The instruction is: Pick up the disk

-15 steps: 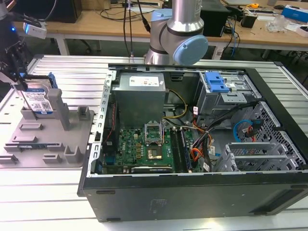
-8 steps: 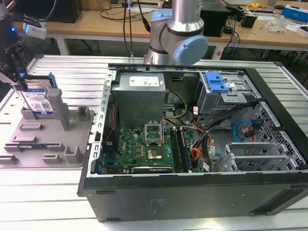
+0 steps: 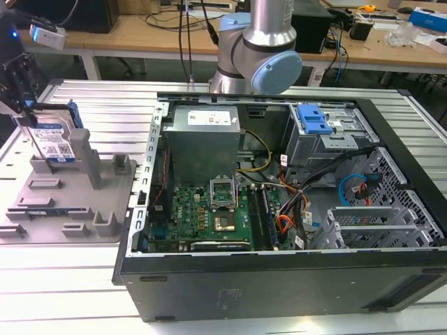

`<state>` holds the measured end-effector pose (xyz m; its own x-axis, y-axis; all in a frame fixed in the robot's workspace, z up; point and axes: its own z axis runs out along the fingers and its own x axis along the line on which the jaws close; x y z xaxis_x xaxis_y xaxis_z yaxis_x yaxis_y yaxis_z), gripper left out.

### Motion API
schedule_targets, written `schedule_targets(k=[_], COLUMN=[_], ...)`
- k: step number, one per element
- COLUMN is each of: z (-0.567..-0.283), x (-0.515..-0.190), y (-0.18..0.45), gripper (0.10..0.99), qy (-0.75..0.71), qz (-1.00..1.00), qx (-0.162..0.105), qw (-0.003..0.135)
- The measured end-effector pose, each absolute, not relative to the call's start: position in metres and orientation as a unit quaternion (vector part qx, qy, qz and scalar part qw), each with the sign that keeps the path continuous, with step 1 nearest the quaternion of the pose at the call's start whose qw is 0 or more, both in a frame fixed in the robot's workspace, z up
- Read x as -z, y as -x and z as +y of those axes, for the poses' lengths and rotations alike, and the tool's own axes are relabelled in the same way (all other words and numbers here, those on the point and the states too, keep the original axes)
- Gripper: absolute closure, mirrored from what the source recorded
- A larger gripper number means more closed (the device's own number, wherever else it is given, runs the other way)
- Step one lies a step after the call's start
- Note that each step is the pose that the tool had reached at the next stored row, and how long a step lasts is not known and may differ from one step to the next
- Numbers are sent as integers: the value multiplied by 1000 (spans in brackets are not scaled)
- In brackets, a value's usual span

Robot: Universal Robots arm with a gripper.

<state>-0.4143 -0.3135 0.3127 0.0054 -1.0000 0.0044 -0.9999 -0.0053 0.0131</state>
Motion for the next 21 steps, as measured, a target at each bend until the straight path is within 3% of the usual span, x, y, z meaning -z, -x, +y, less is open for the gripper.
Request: schedule_targets(k=[14, 21], z=[-314, -313], x=[-370, -415], y=[414, 414], gripper=[718, 718], qy=[-709, -709], qz=[-705, -705], qx=[4, 5], qw=[5, 4])
